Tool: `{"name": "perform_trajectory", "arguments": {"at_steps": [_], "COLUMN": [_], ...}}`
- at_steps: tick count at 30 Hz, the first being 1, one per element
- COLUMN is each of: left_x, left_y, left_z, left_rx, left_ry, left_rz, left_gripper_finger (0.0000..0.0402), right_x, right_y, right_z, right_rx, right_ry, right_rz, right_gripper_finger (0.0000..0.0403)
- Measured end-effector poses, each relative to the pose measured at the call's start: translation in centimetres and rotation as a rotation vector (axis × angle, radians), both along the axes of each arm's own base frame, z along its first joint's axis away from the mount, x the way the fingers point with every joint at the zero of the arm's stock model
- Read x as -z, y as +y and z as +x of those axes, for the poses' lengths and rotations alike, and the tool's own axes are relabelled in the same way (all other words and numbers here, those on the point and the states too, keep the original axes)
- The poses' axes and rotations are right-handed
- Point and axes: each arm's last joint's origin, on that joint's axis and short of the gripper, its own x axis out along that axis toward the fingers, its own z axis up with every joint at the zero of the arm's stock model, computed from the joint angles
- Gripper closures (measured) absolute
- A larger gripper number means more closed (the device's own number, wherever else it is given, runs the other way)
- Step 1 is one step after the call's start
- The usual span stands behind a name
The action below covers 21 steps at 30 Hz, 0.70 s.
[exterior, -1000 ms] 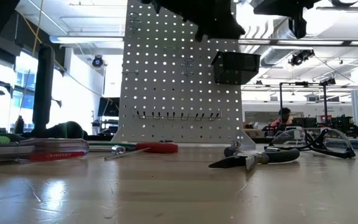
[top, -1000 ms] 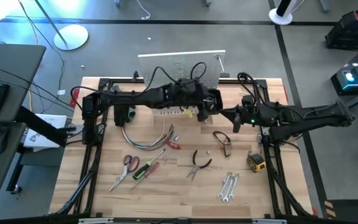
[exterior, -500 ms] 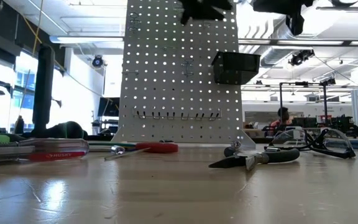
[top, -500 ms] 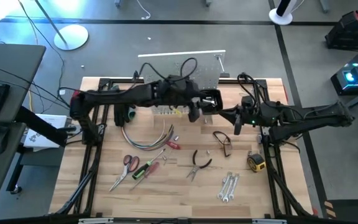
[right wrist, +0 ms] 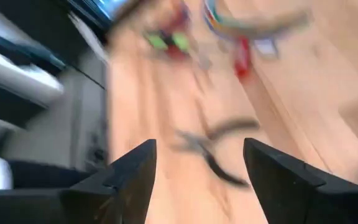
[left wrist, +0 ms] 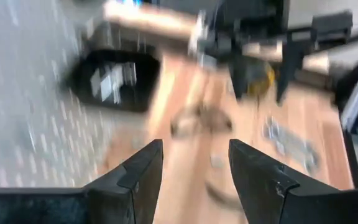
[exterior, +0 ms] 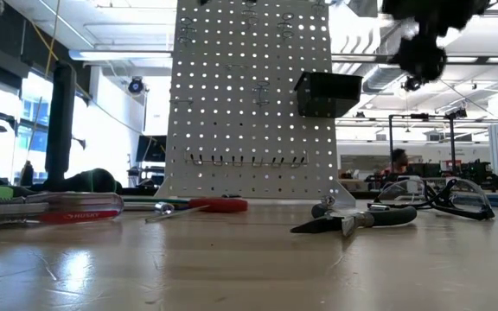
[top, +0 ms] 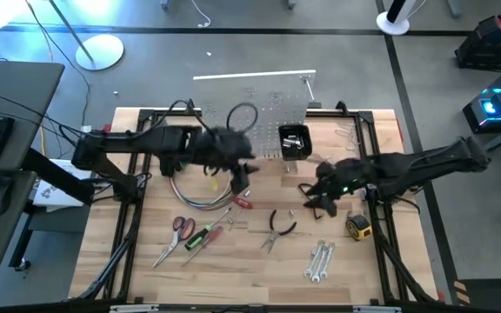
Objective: Hang tools onto peg board
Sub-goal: Put the socket into the black bin on the peg board
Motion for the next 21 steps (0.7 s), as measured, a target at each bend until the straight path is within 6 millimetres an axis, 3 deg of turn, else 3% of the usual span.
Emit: {"name": "perform_trajectory", "arguments": {"at_steps": [4,8,13,21], "left_x": [4.3,9.2,14.9,19.1], "left_y": [-2.1,-3.4,-2.8,-1.5], "left_z": [-0.8,-1.4,-3.4,-6.5], "left_rx": [-0.043,-0.057,-0.071,0.034], "left_ry": [0.153,0.121,0.19,0.345], "left_rz": [-0.077,-0.197,-0.299,-0.243], "left_gripper_finger": [0.0225,0.0229,0.0234,0.0234], "right_x": [2.6,5.0,8.4,11.9], "right_y": [1.4,2.7,3.3,2.7], "right_z": [2.2,4.2,5.5,6.6], "right_rx": [-0.046,-0.02,0.101,0.377], "right_ry": [0.118,0.189,0.344,0.499], "right_rz": [-0.012,-0.009,0.015,0.114], "right_gripper_finger": [0.0174,0.0189,0.0208,0.0233]}}
